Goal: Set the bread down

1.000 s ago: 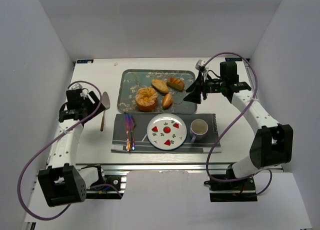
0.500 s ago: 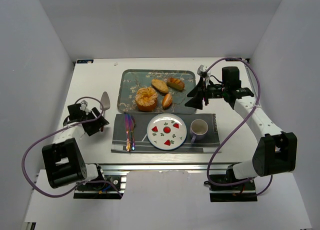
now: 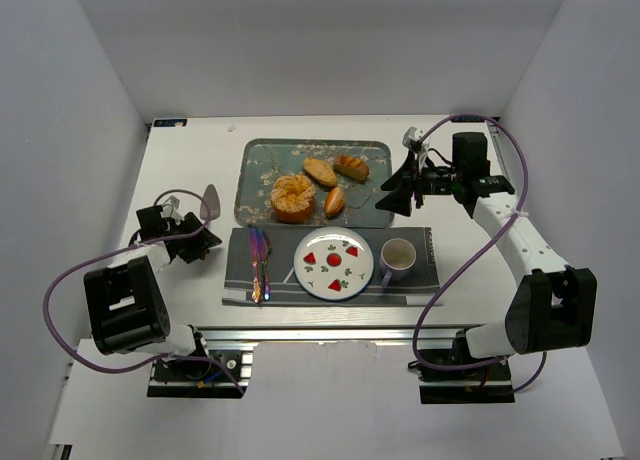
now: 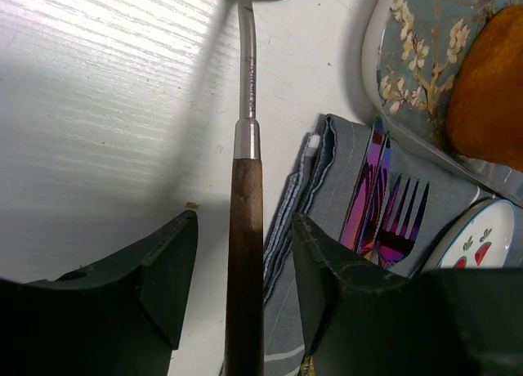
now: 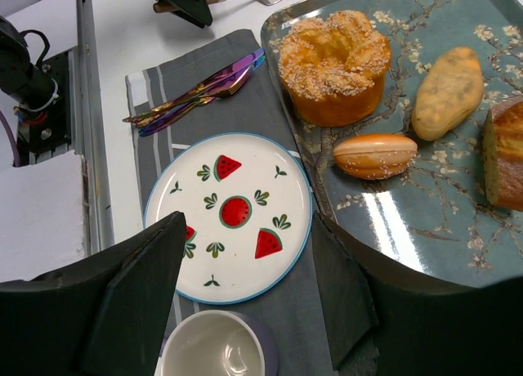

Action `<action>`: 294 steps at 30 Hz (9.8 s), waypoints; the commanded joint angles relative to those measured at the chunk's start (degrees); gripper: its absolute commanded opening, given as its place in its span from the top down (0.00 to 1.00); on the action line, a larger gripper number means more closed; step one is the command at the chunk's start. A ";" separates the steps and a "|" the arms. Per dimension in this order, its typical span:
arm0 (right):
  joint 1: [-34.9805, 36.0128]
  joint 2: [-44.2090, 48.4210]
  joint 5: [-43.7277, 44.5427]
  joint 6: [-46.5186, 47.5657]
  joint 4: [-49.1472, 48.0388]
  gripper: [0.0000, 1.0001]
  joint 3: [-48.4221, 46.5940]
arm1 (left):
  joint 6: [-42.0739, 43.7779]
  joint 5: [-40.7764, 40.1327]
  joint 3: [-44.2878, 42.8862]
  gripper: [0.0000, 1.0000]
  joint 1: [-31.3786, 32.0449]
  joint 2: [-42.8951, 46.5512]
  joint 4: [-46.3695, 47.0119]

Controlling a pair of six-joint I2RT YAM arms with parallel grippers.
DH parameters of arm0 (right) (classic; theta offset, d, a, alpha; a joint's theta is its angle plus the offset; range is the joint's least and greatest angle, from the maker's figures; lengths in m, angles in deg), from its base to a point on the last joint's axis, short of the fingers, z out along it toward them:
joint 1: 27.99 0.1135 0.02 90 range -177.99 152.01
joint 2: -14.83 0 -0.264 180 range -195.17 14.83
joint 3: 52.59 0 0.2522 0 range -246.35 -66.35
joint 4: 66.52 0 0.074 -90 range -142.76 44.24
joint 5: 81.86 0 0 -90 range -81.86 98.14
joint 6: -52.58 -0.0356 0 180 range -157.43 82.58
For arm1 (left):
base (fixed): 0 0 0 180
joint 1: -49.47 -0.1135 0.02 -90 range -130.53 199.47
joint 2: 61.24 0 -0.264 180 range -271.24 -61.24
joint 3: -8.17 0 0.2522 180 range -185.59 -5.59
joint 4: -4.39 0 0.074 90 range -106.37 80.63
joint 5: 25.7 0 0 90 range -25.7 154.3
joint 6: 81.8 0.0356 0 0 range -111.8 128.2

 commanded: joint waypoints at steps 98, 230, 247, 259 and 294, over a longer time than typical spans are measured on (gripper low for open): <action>-12.79 2.66 5.16 -17.83 -13.90 0.84 -0.38 | -9.57 9.34 -51.87 1.00 45.05 -18.16 -36.43; -17.01 3.63 1.21 -22.49 -18.73 0.84 4.02 | -17.48 -8.60 -52.13 1.00 50.85 -28.62 -8.23; -17.01 3.54 -0.82 -18.18 -17.06 0.83 2.70 | -12.12 -0.69 -35.98 1.00 50.85 -7.89 -12.97; -17.01 2.31 -1.61 -18.00 -14.51 0.83 1.47 | -4.65 -2.61 -14.53 1.00 54.79 15.22 -27.99; -17.01 3.45 -2.39 -16.78 -14.34 0.83 3.84 | -13.71 -31.37 -20.15 1.00 39.90 25.96 -44.65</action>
